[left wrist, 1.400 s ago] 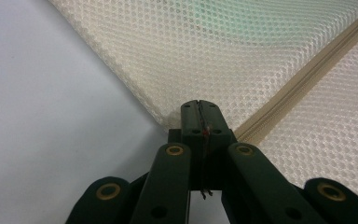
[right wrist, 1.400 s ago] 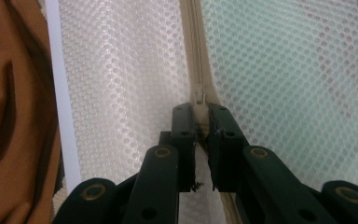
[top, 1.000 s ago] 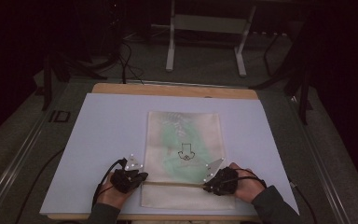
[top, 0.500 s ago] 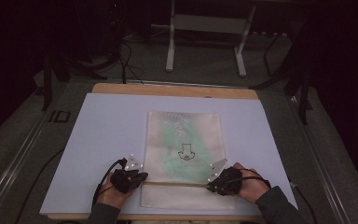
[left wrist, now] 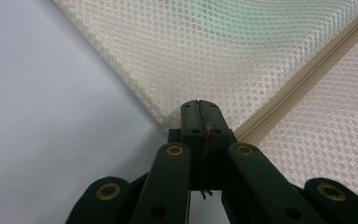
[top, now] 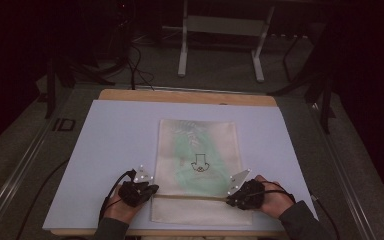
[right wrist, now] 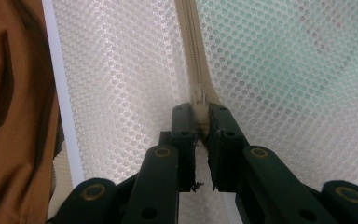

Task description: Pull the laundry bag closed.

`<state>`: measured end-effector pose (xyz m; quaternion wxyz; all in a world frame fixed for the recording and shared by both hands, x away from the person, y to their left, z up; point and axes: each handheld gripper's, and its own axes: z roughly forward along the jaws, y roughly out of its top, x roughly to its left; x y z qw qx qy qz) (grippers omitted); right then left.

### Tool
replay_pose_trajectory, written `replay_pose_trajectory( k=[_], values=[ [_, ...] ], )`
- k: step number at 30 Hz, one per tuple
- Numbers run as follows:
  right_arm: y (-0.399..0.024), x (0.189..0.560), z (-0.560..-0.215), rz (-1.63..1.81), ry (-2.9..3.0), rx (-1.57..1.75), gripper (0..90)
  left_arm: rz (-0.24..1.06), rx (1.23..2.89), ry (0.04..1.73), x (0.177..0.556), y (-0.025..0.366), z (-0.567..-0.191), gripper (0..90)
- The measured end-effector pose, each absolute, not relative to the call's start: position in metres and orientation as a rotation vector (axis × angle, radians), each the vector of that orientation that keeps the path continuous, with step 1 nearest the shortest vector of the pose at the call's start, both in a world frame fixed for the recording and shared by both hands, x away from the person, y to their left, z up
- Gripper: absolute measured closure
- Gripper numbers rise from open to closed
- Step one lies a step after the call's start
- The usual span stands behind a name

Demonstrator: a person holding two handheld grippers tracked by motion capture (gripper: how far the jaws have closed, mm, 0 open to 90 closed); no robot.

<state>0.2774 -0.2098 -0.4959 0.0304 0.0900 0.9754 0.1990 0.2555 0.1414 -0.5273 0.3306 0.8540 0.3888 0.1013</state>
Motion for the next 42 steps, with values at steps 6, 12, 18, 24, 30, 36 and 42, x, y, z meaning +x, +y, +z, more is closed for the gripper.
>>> replay_pose_trajectory(
  k=[6, 12, 18, 24, 30, 36, 42],
  values=[
    [-0.214, 0.277, -0.496, 0.610, 3.001, 0.281, 82.4, 0.266, 2.231, 1.017, 0.255, 0.141, -0.527, 89.4],
    [-0.218, 0.276, -0.496, 0.614, 3.004, 0.289, 82.4, 0.265, 2.233, 1.015, 0.256, 0.141, -0.527, 89.3],
    [-0.220, 0.276, -0.495, 0.621, 3.001, 0.284, 82.4, 0.267, 2.234, 1.016, 0.255, 0.141, -0.527, 89.4],
    [-0.222, 0.276, -0.494, 0.608, 3.000, 0.288, 82.5, 0.264, 2.232, 1.016, 0.256, 0.141, -0.527, 89.4],
    [-0.223, 0.275, -0.492, 0.611, 3.001, 0.285, 82.5, 0.268, 2.233, 1.016, 0.255, 0.141, -0.527, 89.4],
    [-0.224, 0.275, -0.491, 0.614, 3.001, 0.288, 82.5, 0.266, 2.233, 1.015, 0.256, 0.141, -0.527, 89.4],
    [-0.227, 0.275, -0.489, 0.628, 3.003, 0.288, 82.5, 0.267, 2.236, 1.014, 0.256, 0.141, -0.527, 89.4]
  ],
)
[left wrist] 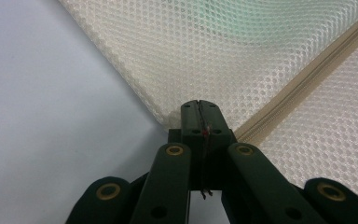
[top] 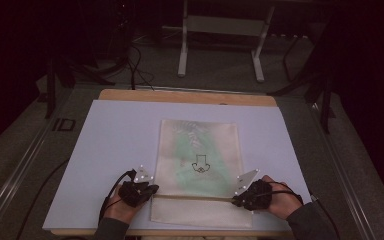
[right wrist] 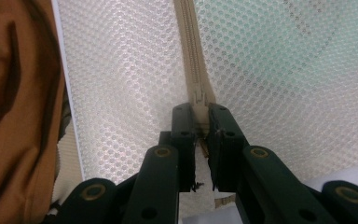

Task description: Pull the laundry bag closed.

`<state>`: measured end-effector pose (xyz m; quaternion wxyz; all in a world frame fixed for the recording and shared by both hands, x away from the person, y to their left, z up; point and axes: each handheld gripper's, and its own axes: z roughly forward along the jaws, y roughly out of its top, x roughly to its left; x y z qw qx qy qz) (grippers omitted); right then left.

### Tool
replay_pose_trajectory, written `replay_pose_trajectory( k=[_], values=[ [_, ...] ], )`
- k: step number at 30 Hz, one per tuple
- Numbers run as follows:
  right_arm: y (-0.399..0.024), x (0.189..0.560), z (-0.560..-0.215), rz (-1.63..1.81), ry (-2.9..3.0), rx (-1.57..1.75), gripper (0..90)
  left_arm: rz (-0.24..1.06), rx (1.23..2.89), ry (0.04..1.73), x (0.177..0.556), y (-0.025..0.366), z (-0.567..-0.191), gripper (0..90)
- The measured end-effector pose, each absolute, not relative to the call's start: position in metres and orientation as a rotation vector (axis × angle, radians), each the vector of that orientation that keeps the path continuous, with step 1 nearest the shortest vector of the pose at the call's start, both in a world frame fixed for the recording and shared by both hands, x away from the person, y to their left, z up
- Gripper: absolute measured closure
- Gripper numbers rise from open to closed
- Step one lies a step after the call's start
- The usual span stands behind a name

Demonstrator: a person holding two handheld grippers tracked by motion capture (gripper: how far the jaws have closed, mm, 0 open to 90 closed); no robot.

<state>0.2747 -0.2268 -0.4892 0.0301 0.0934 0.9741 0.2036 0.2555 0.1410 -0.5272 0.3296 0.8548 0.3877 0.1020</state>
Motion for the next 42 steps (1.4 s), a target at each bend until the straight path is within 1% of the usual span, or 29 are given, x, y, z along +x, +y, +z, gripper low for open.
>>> replay_pose_trajectory(
  k=[24, 42],
  values=[
    [-0.256, 0.276, -0.488, 0.642, 2.988, 0.376, 82.4, 0.279, 2.244, 1.012, 0.255, 0.140, -0.527, 89.4],
    [-0.262, 0.283, -0.488, 0.656, 2.976, 0.408, 82.3, 0.276, 2.239, 1.022, 0.254, 0.140, -0.527, 89.3]
  ],
)
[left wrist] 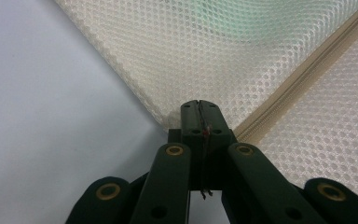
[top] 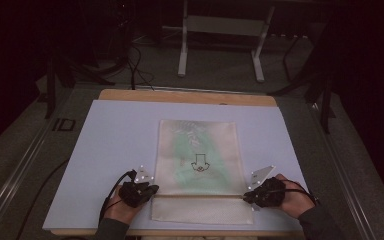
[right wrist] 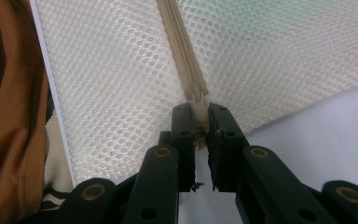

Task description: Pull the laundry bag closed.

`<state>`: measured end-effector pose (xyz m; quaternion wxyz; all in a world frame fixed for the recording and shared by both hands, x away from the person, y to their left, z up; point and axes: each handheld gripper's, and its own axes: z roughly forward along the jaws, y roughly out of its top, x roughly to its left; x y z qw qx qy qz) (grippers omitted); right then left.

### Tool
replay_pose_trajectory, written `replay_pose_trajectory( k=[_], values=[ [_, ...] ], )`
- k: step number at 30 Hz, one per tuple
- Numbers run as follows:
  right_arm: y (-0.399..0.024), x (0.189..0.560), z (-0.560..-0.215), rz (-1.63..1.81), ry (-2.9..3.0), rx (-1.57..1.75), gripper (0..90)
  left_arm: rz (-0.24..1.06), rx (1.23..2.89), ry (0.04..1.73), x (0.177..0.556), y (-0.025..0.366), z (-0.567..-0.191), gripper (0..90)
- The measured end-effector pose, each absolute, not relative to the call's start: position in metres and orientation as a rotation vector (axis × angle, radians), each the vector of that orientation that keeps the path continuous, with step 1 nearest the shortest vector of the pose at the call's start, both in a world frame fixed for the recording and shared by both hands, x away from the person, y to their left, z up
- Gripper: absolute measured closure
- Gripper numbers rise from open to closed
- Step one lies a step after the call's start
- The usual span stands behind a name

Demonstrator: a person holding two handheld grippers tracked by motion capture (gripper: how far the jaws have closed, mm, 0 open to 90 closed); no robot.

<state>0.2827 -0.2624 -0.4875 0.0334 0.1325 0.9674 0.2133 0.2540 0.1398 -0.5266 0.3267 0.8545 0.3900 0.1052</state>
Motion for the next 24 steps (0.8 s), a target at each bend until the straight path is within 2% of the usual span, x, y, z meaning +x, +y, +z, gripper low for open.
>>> replay_pose_trajectory(
  k=[7, 14, 24],
  values=[
    [-0.2622, 0.2806, -0.4930, 0.662, 2.987, 0.438, 81.1, 0.269, 2.217, 1.031, 0.2533, 0.1415, -0.5277, 88.9],
    [-0.2684, 0.2798, -0.4901, 0.708, 2.960, 0.487, 70.8, 0.255, 2.202, 1.033, 0.2529, 0.1420, -0.5280, 85.1],
    [-0.2706, 0.2815, -0.4850, 0.797, 2.921, 0.539, 63.0, 0.240, 2.170, 1.020, 0.2532, 0.1449, -0.5291, 80.9]
  ],
)
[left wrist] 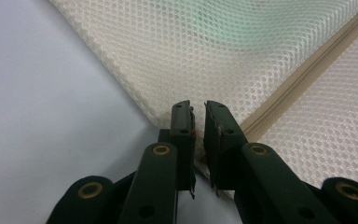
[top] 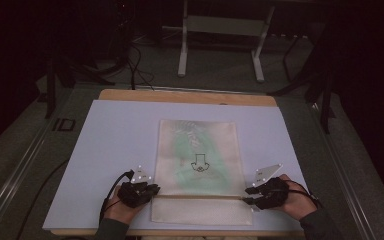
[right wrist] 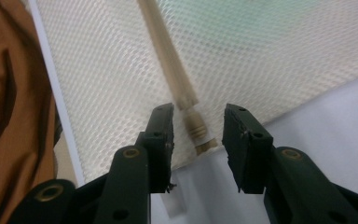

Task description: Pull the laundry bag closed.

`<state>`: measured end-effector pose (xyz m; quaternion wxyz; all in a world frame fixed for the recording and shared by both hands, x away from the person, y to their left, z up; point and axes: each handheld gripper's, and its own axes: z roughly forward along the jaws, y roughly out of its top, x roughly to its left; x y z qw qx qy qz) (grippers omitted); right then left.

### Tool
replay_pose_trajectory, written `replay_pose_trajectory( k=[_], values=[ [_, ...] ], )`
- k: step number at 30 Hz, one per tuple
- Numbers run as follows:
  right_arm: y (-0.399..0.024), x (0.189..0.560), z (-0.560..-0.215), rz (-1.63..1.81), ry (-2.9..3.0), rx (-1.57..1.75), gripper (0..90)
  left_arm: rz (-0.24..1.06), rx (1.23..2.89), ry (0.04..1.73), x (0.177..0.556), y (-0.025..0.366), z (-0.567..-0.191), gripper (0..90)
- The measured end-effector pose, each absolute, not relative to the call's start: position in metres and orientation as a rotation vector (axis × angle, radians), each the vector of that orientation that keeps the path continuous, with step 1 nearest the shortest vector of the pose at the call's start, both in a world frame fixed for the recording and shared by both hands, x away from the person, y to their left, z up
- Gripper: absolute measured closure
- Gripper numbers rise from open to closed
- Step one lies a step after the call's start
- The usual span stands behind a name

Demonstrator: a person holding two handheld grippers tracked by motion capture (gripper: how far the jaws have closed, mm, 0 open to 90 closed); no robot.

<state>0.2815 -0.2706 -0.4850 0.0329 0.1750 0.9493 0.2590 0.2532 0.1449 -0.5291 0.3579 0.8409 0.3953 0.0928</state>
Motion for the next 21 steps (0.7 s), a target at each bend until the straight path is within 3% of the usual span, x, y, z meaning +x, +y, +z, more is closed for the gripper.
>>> replay_pose_trajectory(
  k=[21],
  values=[
    [-0.294, 0.286, -0.490, 0.916, 2.733, 0.795, 59.0, 0.340, 2.123, 1.059, 0.252, 0.158, -0.524, 75.8]
  ],
)
